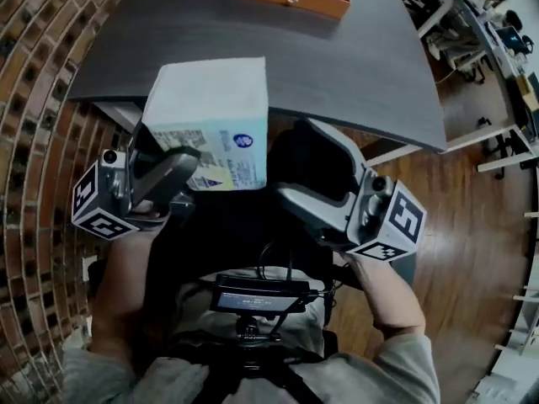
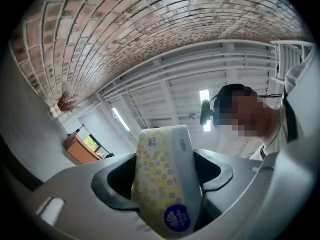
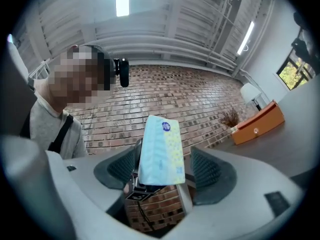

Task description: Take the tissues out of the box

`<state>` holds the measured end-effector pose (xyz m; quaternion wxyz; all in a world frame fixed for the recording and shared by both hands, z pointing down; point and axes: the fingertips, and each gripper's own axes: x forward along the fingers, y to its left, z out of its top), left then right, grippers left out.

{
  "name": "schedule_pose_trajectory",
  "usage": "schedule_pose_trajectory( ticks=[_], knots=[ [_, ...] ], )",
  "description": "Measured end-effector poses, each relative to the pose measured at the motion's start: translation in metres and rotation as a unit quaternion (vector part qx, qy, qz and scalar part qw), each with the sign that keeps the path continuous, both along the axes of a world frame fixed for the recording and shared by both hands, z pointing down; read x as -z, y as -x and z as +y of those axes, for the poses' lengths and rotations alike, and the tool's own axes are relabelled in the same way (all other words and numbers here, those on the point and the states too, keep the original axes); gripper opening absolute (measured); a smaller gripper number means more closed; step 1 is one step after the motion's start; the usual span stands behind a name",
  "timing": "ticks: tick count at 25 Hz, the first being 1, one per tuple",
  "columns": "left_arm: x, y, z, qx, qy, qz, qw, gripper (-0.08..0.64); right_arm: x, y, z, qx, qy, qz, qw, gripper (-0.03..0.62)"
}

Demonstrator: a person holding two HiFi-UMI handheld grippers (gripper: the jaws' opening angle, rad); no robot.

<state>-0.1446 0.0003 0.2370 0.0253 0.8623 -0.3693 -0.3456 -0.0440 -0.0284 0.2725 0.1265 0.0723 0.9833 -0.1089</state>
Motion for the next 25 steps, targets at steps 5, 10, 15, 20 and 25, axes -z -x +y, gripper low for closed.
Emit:
schedule_pose_trajectory(
  ticks=[5,10,15,20,25],
  knots=[
    [-0.014,0.0,-0.001,-0.001,0.014,0.007,0.9999,0.351,-0.003,0.007,0.005,0.001,-0.015,0.017,1.0,0.339],
    [-0.016,0.0,0.001,-0.001,0.019,0.009,0.9998,0.351,-0.007,0.007,0.006,0.003,-0.016,0.024,1.0,0.337],
    [-0.017,0.0,0.0,0.0,0.02,0.013,0.9997,0.351,-0.008,0.006,0.007,0.005,-0.02,0.028,0.999,0.337],
    [-0.016,0.0,0.0,-0.001,0.019,0.015,0.9997,0.351,-0.007,0.005,0.01,0.009,-0.03,0.031,0.999,0.337],
    [-0.016,0.0,0.001,0.0,0.02,0.013,0.9997,0.351,-0.005,0.007,0.014,0.017,-0.032,0.033,0.999,0.337]
  ],
)
